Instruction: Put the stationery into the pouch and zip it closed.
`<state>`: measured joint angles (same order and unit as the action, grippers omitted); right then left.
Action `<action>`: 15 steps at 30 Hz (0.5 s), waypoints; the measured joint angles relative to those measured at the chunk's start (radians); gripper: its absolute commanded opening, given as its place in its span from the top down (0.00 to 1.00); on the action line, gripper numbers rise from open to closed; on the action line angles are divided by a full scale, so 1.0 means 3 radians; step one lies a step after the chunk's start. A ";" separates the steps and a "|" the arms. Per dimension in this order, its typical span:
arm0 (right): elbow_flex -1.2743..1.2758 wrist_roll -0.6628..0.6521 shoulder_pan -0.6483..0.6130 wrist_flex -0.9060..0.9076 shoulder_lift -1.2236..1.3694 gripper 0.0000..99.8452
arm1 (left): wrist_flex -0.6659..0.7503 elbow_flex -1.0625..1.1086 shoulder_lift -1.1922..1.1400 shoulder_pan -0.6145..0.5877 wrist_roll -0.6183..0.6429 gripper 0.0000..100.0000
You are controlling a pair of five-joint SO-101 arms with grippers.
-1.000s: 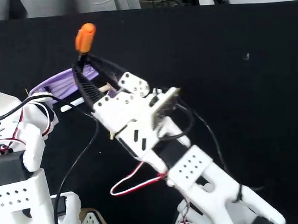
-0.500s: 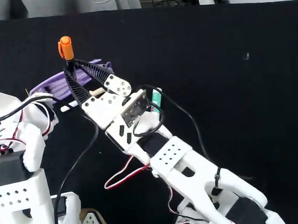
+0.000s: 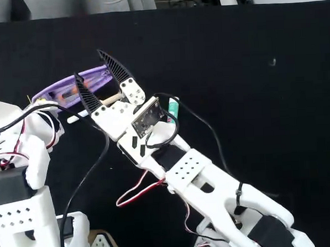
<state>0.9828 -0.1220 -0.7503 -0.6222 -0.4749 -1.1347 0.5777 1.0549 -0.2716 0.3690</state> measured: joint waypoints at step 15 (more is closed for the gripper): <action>-0.0644 0.0455 0.0660 0.1851 -0.1146 0.78 | 0.0000 0.0000 -0.0005 -0.0435 0.0026 0.97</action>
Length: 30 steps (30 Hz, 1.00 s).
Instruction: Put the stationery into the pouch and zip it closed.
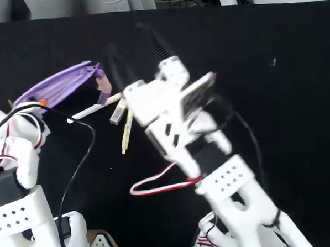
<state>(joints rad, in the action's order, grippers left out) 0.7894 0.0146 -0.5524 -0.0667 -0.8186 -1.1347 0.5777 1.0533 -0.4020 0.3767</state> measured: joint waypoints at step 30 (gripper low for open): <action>-0.2491 0.1770 0.0506 0.2910 0.3330 0.78 | 0.0210 0.0266 0.0005 -0.0604 0.0092 0.97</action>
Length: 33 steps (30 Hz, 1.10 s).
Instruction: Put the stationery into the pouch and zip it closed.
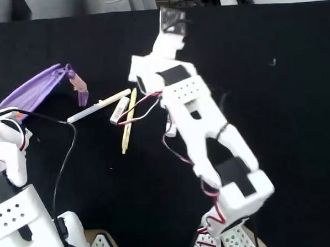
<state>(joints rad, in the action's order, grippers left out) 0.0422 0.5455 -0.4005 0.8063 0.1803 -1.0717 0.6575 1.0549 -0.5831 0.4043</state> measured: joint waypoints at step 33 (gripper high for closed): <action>-0.3872 0.0020 -0.0261 0.1984 0.3176 0.78 | 0.0000 0.0020 0.0000 -0.0026 0.0010 0.97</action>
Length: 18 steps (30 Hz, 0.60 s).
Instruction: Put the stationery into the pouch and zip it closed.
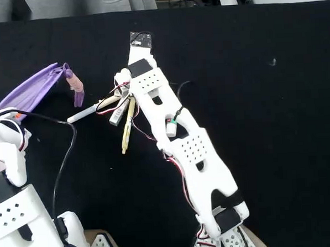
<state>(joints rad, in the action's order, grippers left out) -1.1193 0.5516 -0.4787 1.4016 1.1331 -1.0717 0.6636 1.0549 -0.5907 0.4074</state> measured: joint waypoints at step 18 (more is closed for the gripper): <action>-0.1217 -0.0230 0.0097 0.0915 0.0655 0.87 | 0.0000 0.0041 0.0000 0.0000 0.0000 0.97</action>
<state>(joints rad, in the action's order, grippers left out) -1.4845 0.4826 -0.4496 1.6763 1.3295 -1.0717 0.6759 1.0549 -0.5907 0.4074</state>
